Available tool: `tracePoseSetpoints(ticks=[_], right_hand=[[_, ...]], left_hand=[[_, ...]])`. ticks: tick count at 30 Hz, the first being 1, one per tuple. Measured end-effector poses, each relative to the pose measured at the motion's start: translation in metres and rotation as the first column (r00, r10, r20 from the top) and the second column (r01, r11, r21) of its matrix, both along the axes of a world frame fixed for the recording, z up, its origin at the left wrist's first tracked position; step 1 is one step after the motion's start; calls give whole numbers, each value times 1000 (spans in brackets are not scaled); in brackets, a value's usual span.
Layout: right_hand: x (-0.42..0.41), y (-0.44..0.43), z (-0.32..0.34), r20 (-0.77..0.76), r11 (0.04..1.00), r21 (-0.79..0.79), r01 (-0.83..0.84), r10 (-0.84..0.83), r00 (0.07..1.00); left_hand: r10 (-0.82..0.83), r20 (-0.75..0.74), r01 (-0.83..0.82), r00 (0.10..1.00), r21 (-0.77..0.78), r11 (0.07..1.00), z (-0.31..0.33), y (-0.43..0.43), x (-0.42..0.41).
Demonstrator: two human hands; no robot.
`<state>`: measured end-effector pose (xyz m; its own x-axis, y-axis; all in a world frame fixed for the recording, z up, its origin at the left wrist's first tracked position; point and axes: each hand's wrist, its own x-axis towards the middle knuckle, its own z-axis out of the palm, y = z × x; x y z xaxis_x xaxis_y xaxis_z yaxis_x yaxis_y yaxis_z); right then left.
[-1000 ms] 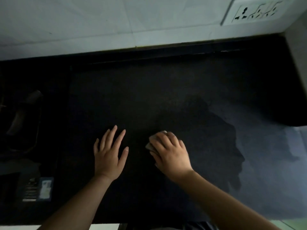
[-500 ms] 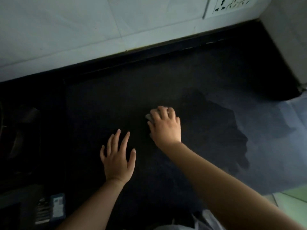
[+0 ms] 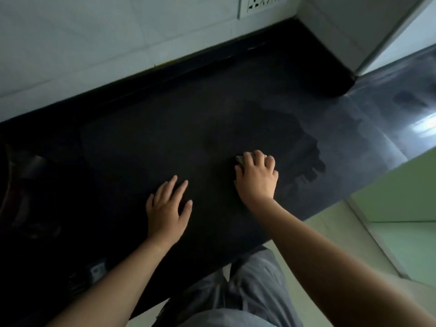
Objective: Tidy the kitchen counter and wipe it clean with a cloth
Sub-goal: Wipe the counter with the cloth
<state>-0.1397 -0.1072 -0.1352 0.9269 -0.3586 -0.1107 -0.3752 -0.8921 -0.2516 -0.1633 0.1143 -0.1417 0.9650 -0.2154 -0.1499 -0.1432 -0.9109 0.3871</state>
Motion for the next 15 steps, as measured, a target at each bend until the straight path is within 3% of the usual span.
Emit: tracePoseSetpoints(ticks=[5, 10, 12, 15], right_hand=[[-43, 50, -3, 21, 977, 13, -211, 210, 977], [-88, 38, 2, 56, 924, -50, -378, 381, 923], [-83, 13, 3, 68, 954, -36, -297, 299, 952], [-59, -10, 1, 40, 999, 6, -35, 35, 999]], left_hand=[[-167, -12, 168, 986, 33, 985, 2, 23, -42], [-209, -31, 211, 977, 62, 976, -2, 32, -46], [-220, -36, 223, 975, 79, 972, -2, 32, -46], [-230, -47, 233, 972, 89, 968, -3, 32, -46]])
